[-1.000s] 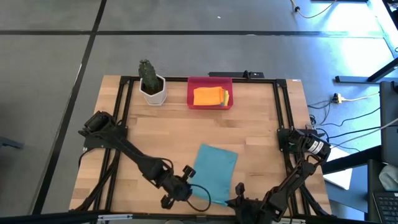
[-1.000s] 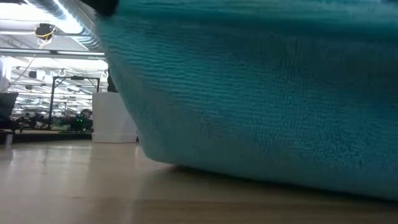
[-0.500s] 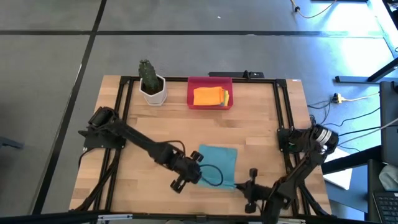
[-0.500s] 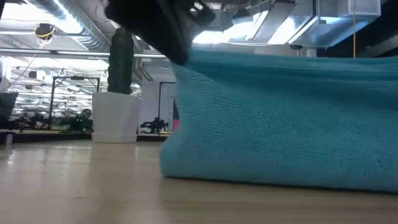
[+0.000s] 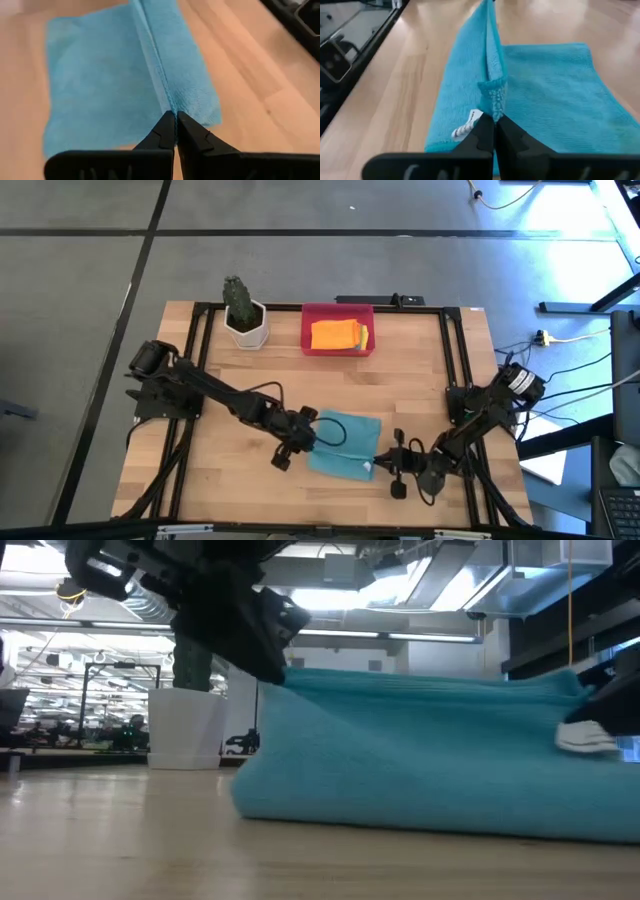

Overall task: Fold microfiber towels
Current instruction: Fold the blue microfiber cloth

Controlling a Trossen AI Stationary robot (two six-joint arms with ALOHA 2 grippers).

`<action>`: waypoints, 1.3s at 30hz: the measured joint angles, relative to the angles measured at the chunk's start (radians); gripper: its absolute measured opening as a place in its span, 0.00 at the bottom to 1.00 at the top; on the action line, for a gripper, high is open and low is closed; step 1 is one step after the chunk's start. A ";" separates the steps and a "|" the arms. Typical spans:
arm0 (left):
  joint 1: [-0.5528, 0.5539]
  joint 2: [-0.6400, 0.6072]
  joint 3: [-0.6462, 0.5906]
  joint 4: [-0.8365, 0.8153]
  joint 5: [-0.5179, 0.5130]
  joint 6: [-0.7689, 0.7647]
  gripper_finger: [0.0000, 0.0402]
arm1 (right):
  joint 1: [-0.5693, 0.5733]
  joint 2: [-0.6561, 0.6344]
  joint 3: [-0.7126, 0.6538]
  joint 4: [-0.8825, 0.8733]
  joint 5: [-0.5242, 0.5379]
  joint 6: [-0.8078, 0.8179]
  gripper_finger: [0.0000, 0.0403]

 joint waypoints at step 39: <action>0.341 0.060 -0.046 0.196 0.025 0.162 0.03 | -0.139 0.000 -0.177 0.057 0.145 0.417 0.00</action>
